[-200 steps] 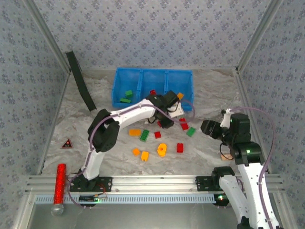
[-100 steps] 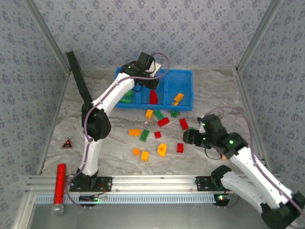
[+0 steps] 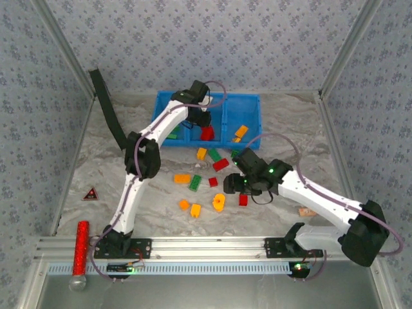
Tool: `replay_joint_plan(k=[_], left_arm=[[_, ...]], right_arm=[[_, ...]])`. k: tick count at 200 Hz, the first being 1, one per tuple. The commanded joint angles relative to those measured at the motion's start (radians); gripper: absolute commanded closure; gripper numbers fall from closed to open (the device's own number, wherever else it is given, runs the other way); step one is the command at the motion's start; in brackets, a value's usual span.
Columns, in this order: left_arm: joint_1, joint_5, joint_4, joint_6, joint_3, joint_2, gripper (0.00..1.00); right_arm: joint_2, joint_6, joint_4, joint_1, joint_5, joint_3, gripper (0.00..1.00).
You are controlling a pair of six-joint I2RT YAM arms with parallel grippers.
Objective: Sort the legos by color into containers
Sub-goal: Place the lego in the container.
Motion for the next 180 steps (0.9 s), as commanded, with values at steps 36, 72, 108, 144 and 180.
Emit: replay_joint_plan(k=[36, 72, 108, 144, 180], left_arm=[[0.025, 0.064, 0.039, -0.052, 0.055, 0.046, 0.86], [0.026, 0.080, 0.034, -0.049, 0.048, 0.043, 0.77], [0.025, 0.077, 0.054, -0.038, 0.023, 0.007, 0.65], [0.025, 0.081, 0.054, -0.038, 0.026, -0.015, 0.59], [0.025, 0.091, 0.048, -0.034, 0.025, -0.057, 0.54]], right_arm=[[0.086, 0.058, -0.072, 0.004, 0.056, 0.089, 0.32], [0.149, 0.059, -0.041, 0.015, 0.035, 0.104, 0.31], [0.200, 0.061, -0.024, 0.026, 0.026, 0.107, 0.30], [0.218, 0.061, -0.002, 0.035, 0.022, 0.089, 0.30], [0.231, 0.068, 0.031, 0.044, 0.011, 0.071, 0.30]])
